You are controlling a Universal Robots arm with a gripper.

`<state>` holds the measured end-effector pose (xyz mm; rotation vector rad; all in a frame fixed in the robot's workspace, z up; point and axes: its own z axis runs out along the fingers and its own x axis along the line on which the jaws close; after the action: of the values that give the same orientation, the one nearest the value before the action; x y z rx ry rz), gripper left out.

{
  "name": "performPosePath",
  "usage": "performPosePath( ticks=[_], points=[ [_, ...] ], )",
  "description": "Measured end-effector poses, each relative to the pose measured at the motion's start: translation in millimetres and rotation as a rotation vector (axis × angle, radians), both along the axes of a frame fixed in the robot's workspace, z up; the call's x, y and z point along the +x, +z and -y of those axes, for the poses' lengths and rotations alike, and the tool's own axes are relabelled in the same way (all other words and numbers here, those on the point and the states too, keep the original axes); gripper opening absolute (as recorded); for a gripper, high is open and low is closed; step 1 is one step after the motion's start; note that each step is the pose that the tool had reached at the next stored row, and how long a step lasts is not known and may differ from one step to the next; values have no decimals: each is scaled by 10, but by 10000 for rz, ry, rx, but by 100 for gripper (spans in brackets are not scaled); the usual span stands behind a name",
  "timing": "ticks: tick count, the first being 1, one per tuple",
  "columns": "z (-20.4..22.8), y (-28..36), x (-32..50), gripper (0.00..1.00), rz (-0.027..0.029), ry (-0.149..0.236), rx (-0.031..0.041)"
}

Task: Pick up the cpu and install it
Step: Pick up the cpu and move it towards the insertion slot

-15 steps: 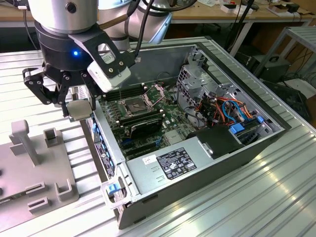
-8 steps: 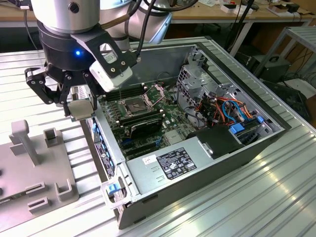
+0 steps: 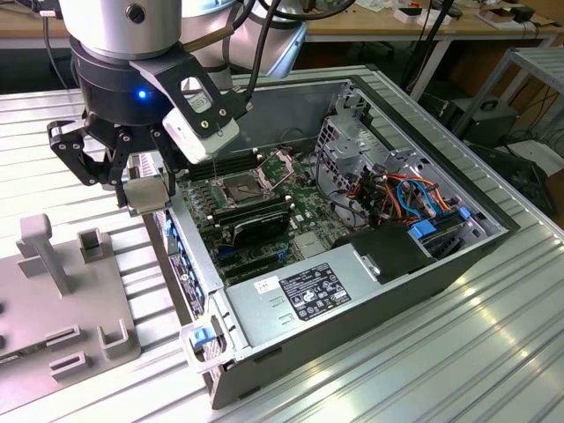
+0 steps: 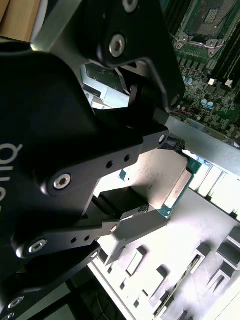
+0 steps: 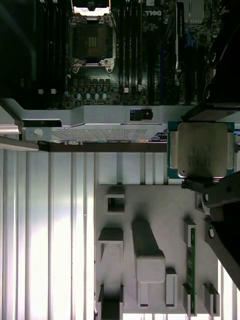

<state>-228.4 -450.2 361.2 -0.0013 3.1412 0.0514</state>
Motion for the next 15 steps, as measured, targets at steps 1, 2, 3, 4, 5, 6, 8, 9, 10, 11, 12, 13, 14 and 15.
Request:
performPosePath(
  ticks=[1, 2, 3, 4, 5, 6, 8, 9, 10, 11, 12, 13, 14, 15],
  points=[
    [0, 0, 0, 55, 0, 0, 0],
    [0, 0, 0, 55, 0, 0, 0],
    [0, 0, 2, 55, 0, 0, 0],
    [0, 0, 5, 55, 1, 1, 1],
    [0, 0, 12, 55, 0, 2, 0],
    [0, 0, 18, 55, 0, 0, -1],
    [0, 0, 38, 55, 0, 0, 0],
    [0, 0, 53, 55, 0, 0, 0],
    [0, 0, 69, 55, 0, -1, 0],
    [0, 0, 85, 55, 1, -1, 0],
    [0, 0, 101, 55, 0, 0, 0],
    [0, 0, 121, 55, 0, 0, 0],
    [0, 0, 141, 55, 0, 1, 0],
    [0, -1, 162, 55, 0, 0, 1]
  ],
)
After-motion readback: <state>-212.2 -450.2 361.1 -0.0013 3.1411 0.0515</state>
